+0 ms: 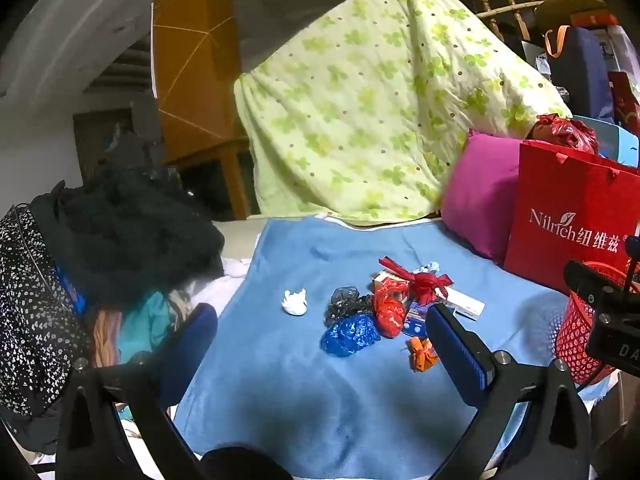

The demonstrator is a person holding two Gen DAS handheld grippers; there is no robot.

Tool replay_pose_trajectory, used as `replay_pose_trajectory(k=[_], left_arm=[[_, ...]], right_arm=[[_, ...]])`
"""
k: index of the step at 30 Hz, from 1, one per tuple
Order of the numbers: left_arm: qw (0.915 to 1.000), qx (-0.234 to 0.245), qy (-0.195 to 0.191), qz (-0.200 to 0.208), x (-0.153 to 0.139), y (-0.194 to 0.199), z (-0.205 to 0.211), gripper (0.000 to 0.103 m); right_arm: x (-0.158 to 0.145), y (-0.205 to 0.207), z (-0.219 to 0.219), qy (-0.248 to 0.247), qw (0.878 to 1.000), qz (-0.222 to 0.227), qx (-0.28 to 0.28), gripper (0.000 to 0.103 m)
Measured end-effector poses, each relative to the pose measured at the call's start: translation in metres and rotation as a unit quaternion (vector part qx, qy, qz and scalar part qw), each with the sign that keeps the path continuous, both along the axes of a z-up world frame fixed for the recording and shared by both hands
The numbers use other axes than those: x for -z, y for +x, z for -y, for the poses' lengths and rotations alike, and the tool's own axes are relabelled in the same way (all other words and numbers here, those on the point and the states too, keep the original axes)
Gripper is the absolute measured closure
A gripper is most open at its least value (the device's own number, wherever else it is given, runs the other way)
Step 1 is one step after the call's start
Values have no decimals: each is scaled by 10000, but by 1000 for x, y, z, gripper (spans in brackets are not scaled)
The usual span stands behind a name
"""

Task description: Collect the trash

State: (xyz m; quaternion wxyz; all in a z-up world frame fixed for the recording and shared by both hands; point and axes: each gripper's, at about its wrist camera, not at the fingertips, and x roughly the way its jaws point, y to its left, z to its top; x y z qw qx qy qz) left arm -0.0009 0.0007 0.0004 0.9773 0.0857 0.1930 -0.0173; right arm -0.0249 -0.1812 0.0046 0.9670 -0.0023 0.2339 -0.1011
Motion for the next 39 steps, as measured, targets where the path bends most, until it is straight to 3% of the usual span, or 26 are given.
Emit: replay_pose_trajectory(k=[25,39], left_arm=[[9999,93,1,-79,6,2,4,0],[9993,125,-301,-173,14,9,-1,0]], right_arm=[[2,0,-5,-150,9999,36,9,0],[6,5,-7,-155,9999,-44,-51,0]])
